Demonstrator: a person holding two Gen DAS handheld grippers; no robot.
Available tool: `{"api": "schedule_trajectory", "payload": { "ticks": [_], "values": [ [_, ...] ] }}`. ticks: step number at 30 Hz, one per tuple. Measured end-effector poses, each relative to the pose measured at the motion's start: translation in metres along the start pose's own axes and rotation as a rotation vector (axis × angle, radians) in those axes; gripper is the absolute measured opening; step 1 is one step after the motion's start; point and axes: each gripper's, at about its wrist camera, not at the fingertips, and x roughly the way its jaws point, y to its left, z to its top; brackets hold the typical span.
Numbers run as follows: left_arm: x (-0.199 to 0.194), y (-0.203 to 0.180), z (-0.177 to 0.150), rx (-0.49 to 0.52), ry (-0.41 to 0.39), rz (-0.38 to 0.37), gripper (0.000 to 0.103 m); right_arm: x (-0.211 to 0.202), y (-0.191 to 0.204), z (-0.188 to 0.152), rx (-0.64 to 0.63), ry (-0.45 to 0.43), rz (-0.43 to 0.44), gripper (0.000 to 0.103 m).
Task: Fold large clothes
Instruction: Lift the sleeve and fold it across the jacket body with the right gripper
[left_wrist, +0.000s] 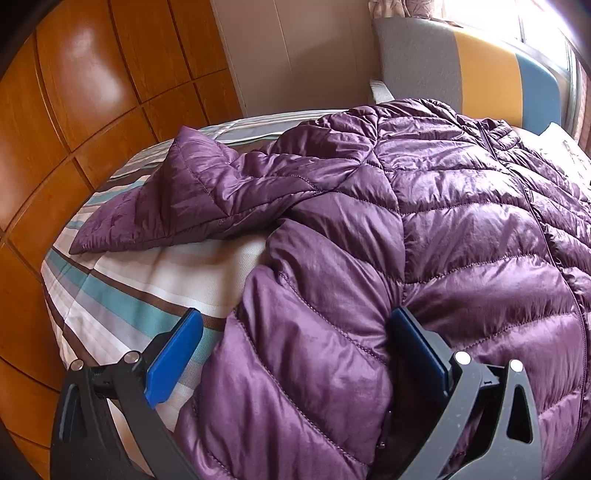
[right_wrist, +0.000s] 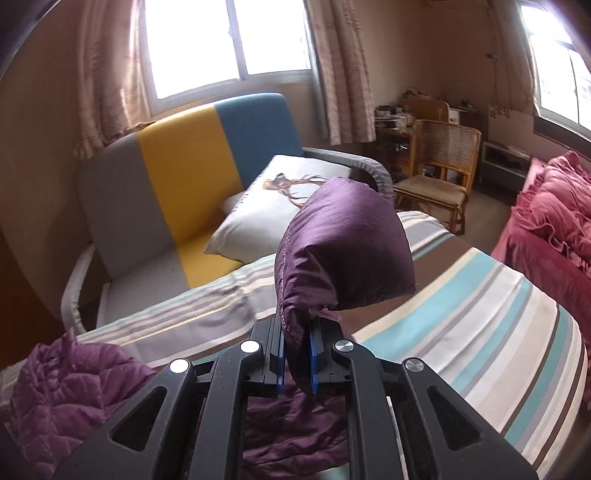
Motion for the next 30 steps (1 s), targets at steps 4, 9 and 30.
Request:
{"api": "schedule_trajectory", "payload": {
  "ticks": [4, 9, 30],
  "values": [
    [0.000, 0.003, -0.003, -0.020, -0.006, -0.016, 0.101, -0.019, 0.055, -0.009, -0.081, -0.016, 0.095, 0.010],
    [0.002, 0.006, -0.004, -0.033, -0.008, -0.025, 0.101, -0.038, 0.121, -0.029, -0.182, -0.013, 0.210, 0.010],
    [0.004, 0.007, -0.005, -0.051, -0.002, -0.050, 0.101, -0.086, 0.308, -0.161, -0.591, 0.130, 0.534, 0.010]
  ]
}}
